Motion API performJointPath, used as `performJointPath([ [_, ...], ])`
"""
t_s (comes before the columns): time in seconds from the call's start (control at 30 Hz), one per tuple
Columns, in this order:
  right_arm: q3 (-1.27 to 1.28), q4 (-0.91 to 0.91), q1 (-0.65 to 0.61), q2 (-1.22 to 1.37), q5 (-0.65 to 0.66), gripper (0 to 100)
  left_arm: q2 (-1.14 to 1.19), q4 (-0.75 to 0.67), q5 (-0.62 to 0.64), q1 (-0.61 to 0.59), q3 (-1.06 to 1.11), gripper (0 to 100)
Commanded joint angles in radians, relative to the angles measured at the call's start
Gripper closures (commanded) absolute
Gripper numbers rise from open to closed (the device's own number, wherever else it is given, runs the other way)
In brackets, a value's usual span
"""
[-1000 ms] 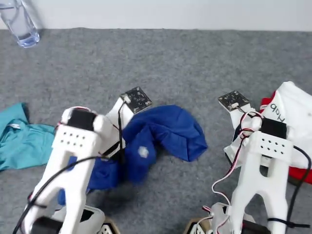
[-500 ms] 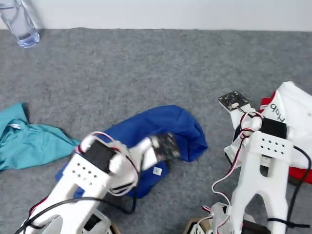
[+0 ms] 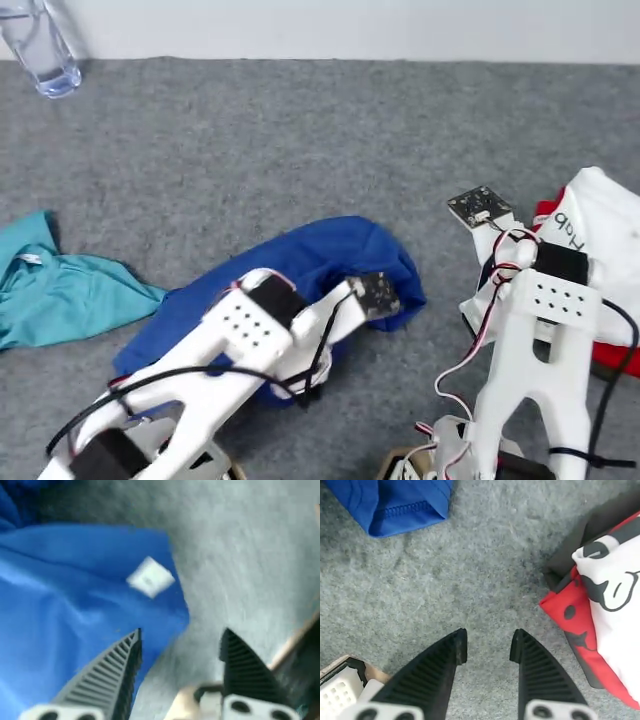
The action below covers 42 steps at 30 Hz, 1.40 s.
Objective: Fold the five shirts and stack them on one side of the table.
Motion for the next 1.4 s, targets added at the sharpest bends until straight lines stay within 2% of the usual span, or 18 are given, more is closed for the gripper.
performJointPath([
  [0.0, -0.049, -0.005, 0.007, -0.007, 0.011, 83.7, 0.046, -0.092, 0.086, 0.006, -0.002, 72],
  [0.17, -0.049, -0.012, 0.007, -0.007, 0.011, 83.7, 0.107, -0.141, 0.094, 0.041, 0.045, 73],
  [0.4, -0.049, -0.012, 0.005, -0.007, 0.011, 83.7, 0.183, -0.293, 0.147, 0.041, 0.137, 84],
  [0.5, -0.049, -0.007, 0.008, -0.007, 0.011, 83.7, 0.181, -0.292, 0.100, 0.041, 0.127, 98],
  [0.63, -0.051, -0.004, 0.008, -0.008, 0.011, 83.7, 0.155, -0.190, 0.064, 0.017, 0.084, 99],
  [0.77, -0.054, -0.004, 0.008, -0.008, 0.011, 83.7, -0.018, -0.081, 0.037, -0.129, 0.004, 99],
  [0.93, -0.054, -0.002, 0.008, -0.008, 0.011, 83.7, -0.299, 0.046, -0.138, -0.361, -0.157, 99],
  [1.03, -0.054, -0.002, 0.004, -0.008, 0.011, 83.7, -0.428, 0.100, -0.199, -0.468, -0.260, 99],
  [1.37, -0.055, 0.019, -0.013, -0.024, 0.015, 83.5, -0.540, 0.140, -0.333, -0.770, -0.332, 99],
])
